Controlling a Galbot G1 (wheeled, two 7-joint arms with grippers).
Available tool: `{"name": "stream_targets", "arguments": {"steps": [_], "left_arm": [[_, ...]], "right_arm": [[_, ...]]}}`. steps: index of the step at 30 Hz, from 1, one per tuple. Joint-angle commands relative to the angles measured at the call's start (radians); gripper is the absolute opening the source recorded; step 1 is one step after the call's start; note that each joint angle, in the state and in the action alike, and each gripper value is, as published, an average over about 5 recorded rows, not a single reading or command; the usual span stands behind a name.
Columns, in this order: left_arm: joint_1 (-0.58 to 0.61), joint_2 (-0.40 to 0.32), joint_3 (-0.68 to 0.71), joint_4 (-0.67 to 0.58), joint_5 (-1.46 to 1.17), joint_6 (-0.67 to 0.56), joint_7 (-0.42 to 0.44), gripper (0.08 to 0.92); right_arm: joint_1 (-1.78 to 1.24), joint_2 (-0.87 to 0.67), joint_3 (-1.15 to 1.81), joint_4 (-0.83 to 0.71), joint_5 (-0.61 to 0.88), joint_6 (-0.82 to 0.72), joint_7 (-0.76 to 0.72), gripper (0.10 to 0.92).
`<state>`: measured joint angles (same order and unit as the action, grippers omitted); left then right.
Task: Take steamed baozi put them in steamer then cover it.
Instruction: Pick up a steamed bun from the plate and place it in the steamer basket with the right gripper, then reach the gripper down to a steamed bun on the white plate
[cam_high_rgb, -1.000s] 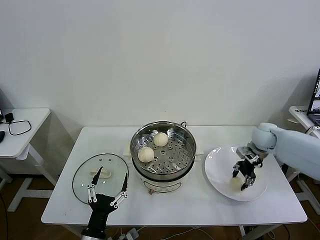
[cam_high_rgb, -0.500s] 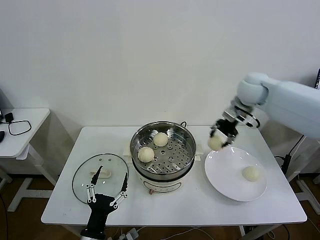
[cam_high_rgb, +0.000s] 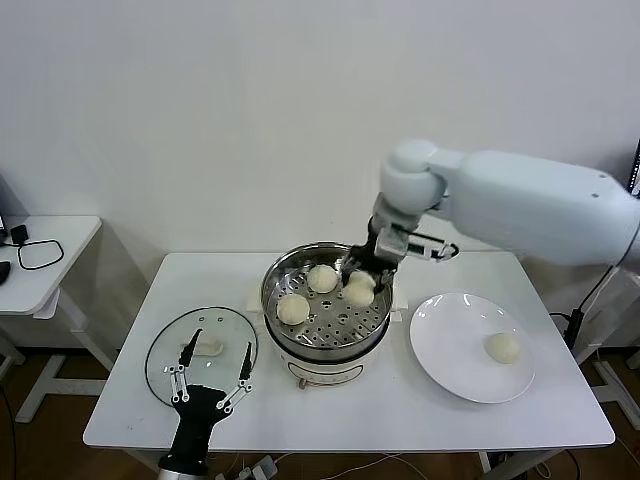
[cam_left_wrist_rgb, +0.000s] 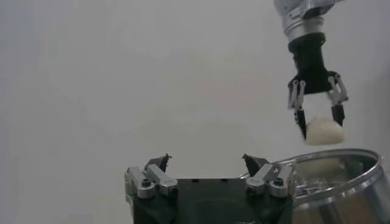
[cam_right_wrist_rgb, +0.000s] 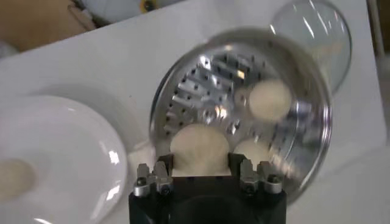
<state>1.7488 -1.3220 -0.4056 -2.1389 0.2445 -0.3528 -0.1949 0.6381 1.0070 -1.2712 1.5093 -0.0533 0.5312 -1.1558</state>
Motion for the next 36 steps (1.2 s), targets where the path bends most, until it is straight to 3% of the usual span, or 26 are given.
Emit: {"name": "stream_targets", "arguments": {"steps": [1,17,23,26,33,36], "left_arm": [[0.000,-0.001,-0.001,0.001,0.001,0.004,-0.002,0.823],[0.003,-0.006,-0.006,-0.001,-0.005,-0.008,-0.002,0.823],[0.004,-0.004,-0.011,0.001,-0.009,-0.014,-0.003,0.823],[0.004,-0.004,-0.011,0.002,-0.010,-0.015,-0.003,0.823],[0.001,-0.004,-0.009,0.002,-0.010,-0.014,-0.002,0.823],[-0.001,-0.004,-0.007,0.003,-0.010,-0.013,-0.002,0.823]], "right_arm": [[-0.120,0.057,0.022,0.044,-0.180,0.167,0.052,0.629],[-0.204,0.073,0.077,0.005,-0.315,0.240,0.071,0.663],[-0.205,0.080,0.084,-0.005,-0.319,0.235,0.068,0.762],[-0.197,0.081,0.094,-0.011,-0.315,0.232,0.060,0.811],[-0.166,0.030,0.175,-0.023,-0.257,0.200,0.019,0.823],[-0.139,-0.034,0.229,-0.058,-0.166,0.113,-0.017,0.823]]}}
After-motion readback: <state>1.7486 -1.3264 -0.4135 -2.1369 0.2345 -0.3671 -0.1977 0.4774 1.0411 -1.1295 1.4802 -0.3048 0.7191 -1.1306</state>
